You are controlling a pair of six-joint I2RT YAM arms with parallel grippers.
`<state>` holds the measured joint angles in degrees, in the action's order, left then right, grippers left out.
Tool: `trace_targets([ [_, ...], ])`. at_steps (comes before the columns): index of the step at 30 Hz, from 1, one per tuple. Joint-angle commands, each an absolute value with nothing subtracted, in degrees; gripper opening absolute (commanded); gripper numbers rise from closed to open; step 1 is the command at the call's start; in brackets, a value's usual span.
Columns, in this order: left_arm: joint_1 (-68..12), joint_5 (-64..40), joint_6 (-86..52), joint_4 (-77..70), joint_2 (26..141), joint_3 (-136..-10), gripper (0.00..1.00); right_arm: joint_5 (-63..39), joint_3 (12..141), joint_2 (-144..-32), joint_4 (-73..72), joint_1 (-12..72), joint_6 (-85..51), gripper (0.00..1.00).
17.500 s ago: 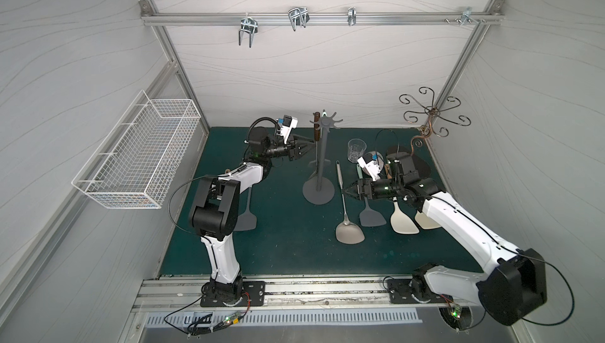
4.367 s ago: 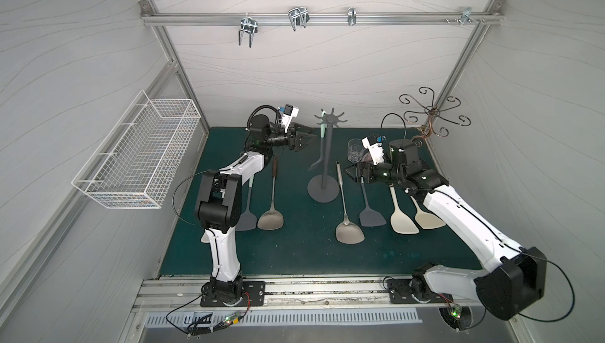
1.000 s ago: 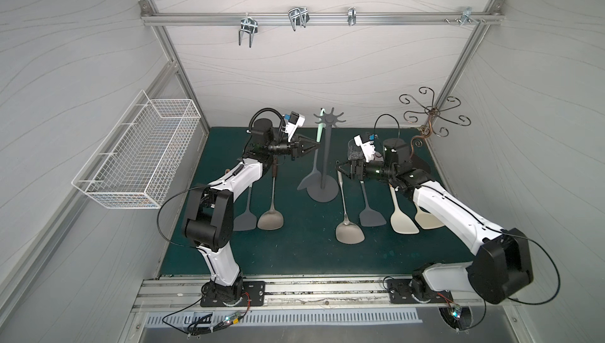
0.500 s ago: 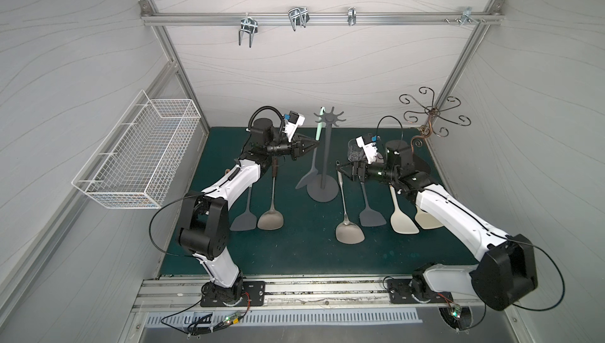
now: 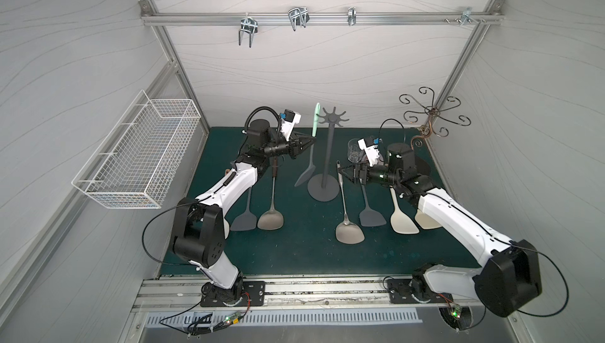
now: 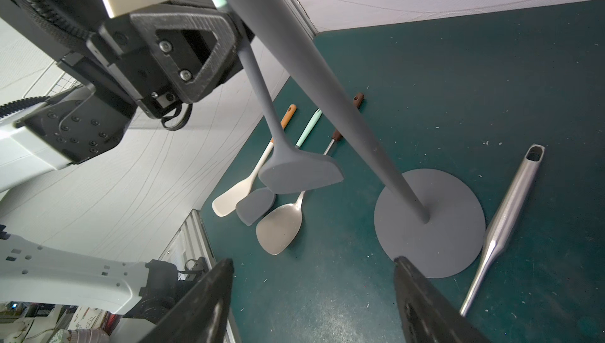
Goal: Take the spatula off the kitchen utensil rack
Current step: Take off the spatula from the rack.
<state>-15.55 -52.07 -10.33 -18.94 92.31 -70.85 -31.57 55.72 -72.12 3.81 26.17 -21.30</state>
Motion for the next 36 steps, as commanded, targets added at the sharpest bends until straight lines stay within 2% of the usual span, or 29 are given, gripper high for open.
trace_targets([
  [1,-15.6,-46.9,-6.4,-17.0,89.7,-72.4,0.00,-32.0,55.0,-70.1,2.2,26.4,-22.0,0.78],
  [9,-15.6,-37.7,-5.0,-9.2,85.6,-71.5,0.00,-31.3,54.4,-68.5,3.3,26.4,-22.2,0.78],
  [16,-15.6,-25.3,-12.8,0.1,79.2,-69.6,0.00,-31.4,53.5,-66.2,4.5,26.4,-23.1,0.77],
  [23,-15.7,-18.1,-23.2,9.1,72.5,-66.0,0.00,-31.8,52.5,-62.0,8.0,27.0,-23.0,0.79],
  [30,-16.2,-12.9,-26.4,20.0,68.6,-65.6,0.00,-31.1,51.7,-58.3,13.4,29.2,-23.3,0.80],
  [36,-19.7,-6.3,-27.8,30.6,67.8,-68.3,0.00,-30.2,50.9,-55.5,18.6,30.7,-22.5,0.84],
])
